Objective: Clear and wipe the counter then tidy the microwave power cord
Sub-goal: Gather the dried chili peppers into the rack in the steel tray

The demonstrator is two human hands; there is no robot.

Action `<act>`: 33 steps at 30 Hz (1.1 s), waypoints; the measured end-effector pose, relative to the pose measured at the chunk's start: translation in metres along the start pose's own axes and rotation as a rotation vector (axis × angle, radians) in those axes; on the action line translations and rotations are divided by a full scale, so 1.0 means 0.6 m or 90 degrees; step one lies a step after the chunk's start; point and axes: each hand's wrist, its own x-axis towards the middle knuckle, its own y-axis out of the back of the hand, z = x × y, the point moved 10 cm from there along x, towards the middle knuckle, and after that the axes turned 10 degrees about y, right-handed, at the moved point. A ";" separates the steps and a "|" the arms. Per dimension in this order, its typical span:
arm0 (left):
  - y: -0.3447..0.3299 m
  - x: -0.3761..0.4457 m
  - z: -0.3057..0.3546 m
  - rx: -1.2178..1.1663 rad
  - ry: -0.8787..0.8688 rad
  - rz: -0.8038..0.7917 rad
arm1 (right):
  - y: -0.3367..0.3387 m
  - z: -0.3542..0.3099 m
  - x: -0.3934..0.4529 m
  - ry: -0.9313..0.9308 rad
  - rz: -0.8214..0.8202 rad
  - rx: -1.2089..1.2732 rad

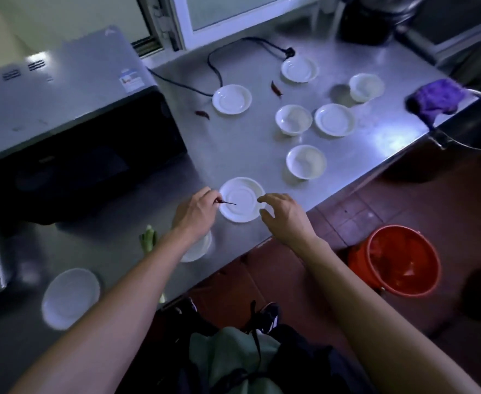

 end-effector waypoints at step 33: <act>-0.052 0.301 0.090 -0.112 0.031 -0.004 | 0.086 0.188 0.286 -0.048 -0.084 -0.062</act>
